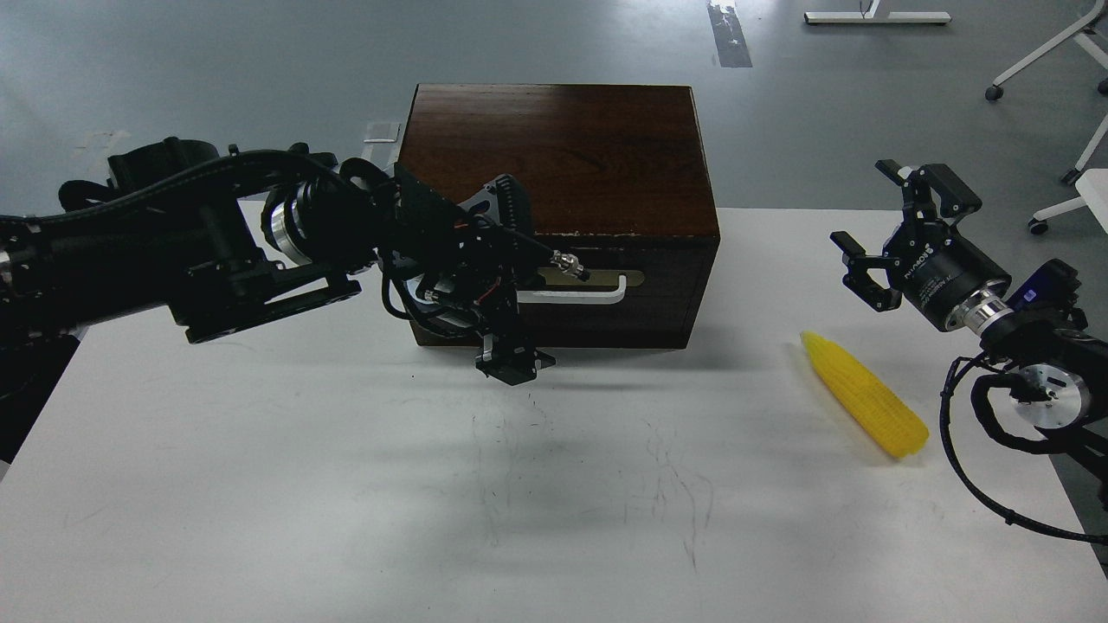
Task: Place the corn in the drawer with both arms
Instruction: 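Pull the drawer out toward the robot with the left gripper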
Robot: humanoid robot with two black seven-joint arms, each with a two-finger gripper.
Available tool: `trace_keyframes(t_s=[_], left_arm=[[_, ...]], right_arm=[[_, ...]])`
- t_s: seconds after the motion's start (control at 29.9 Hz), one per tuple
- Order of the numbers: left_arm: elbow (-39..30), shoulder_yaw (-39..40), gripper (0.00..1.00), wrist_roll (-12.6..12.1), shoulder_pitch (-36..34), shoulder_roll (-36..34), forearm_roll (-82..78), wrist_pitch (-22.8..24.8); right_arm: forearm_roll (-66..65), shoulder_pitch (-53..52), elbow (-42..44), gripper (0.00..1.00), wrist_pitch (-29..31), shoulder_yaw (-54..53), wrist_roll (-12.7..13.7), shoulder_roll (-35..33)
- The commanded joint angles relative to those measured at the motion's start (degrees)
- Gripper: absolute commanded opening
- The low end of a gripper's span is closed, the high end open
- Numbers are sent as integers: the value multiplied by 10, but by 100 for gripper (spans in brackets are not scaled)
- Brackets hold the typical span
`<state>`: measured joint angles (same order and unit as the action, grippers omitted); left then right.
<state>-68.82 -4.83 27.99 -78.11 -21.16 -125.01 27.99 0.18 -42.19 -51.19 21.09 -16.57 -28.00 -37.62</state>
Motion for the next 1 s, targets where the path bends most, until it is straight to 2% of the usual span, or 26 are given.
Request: trace_keyframes(t_s=[0.0, 0.3, 0.43, 0.7, 0.97], left_arm=[[-2, 0, 98, 0, 6, 1, 0, 0], [-24, -7, 98, 0, 5, 1, 0, 0], [-58, -7, 98, 0, 2, -6, 0, 0], [-168, -7, 98, 0, -2, -56, 0, 0], [-227, -7, 98, 0, 5, -88, 0, 0]], right_arm=[[0, 0, 0, 100, 0, 0, 0, 0], [0, 0, 0, 100, 0, 0, 0, -1], [0, 0, 0, 100, -1, 0, 0, -1], [0, 0, -1, 100, -1, 0, 0, 0], [0, 0, -1, 100, -1, 0, 0, 0]])
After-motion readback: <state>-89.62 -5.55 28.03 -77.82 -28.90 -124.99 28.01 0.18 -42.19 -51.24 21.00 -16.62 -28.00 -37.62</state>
